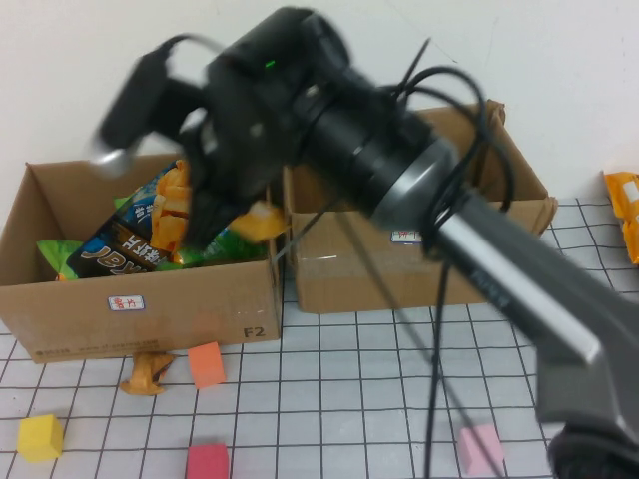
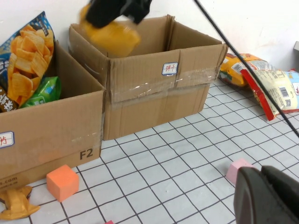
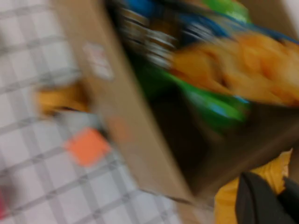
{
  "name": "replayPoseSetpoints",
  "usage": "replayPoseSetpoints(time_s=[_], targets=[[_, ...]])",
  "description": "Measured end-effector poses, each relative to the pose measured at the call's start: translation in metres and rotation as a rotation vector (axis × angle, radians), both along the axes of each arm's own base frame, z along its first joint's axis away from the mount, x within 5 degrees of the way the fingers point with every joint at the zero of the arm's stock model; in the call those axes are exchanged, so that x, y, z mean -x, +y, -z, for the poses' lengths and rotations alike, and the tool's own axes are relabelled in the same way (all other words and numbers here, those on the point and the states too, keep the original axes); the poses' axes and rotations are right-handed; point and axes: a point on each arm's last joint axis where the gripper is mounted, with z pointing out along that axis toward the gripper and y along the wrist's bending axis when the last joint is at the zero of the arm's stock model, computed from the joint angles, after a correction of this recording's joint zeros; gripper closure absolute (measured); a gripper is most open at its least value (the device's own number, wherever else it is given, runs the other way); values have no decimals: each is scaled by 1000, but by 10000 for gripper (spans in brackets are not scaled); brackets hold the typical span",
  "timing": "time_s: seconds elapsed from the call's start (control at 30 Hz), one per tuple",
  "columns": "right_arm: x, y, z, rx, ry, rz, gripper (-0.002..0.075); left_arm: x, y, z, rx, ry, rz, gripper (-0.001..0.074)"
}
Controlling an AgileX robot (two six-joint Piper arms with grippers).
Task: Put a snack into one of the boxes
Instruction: Place the biscuit in the biscuit box
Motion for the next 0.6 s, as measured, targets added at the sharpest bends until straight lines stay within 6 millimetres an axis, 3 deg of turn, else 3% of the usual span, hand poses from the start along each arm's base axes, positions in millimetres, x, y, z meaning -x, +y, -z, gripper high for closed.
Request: replayPoseSetpoints(time_s=[0.17, 0.37, 0.6], targets=[[-50, -47, -2, -30, -26, 179, 710, 0, 0, 0, 0, 0, 0, 736], [-99, -90, -6, -208, -63, 295, 710, 0, 0, 0, 0, 0, 0, 736], [-135, -112, 38, -245, 28, 345, 697, 0, 0, 0, 0, 0, 0, 736]])
